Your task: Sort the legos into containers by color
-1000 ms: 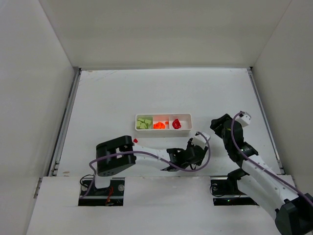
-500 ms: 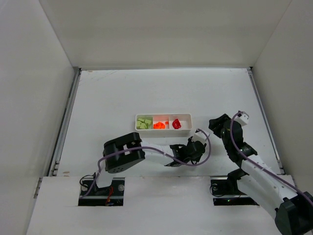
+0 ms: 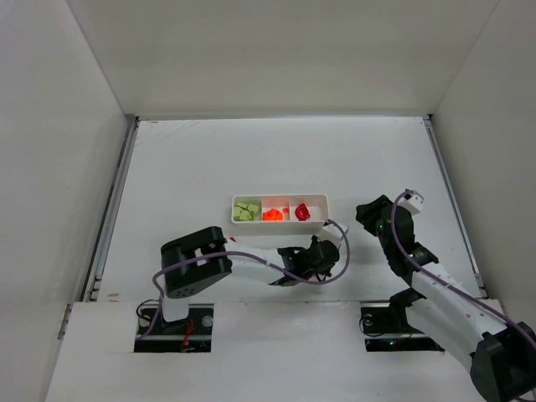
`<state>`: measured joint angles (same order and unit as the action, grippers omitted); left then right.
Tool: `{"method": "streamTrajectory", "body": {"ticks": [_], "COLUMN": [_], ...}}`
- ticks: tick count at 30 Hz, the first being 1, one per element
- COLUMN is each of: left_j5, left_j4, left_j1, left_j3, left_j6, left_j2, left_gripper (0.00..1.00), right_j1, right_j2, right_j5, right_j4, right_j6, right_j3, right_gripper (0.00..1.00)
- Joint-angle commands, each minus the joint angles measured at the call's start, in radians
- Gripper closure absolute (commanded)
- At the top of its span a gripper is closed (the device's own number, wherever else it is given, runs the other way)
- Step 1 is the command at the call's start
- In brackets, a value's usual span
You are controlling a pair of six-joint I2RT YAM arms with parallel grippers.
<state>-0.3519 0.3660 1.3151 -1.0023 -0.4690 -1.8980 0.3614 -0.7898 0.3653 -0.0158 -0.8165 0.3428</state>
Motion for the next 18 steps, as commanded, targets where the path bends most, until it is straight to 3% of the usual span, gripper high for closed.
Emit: {"method": "streamTrajectory", "body": {"ticks": [1,8,14,18], "left_j5": [-0.038,-0.042,-0.067,-0.067], "left_j4": [0.031,0.024,-0.032,-0.071], "left_j1": [-0.024,-0.136,-0.315,-0.429], "left_j3": [0.059,0.168,0.191,0.165], "left_j6": [-0.013,-0.060,-0.089,-0.092], "left_j2": [0.164,0.376,0.453,0.406], "left_gripper": [0.93,0.92,0.90,0.90], "right_j1": [0.009,0.093,0.343,0.513], "right_j2": [-0.005,-0.067,-0.250,-0.325], "right_j5": [-0.015,-0.052,-0.013,0.033], "right_j4": [-0.062,-0.065,-0.075,-0.079], "right_j6": [-0.004,0.020,0.082,0.122], "right_j3": [-0.002,0.022,0.087,0.113], "right_gripper": [0.45,0.47,0.59,0.58]}}
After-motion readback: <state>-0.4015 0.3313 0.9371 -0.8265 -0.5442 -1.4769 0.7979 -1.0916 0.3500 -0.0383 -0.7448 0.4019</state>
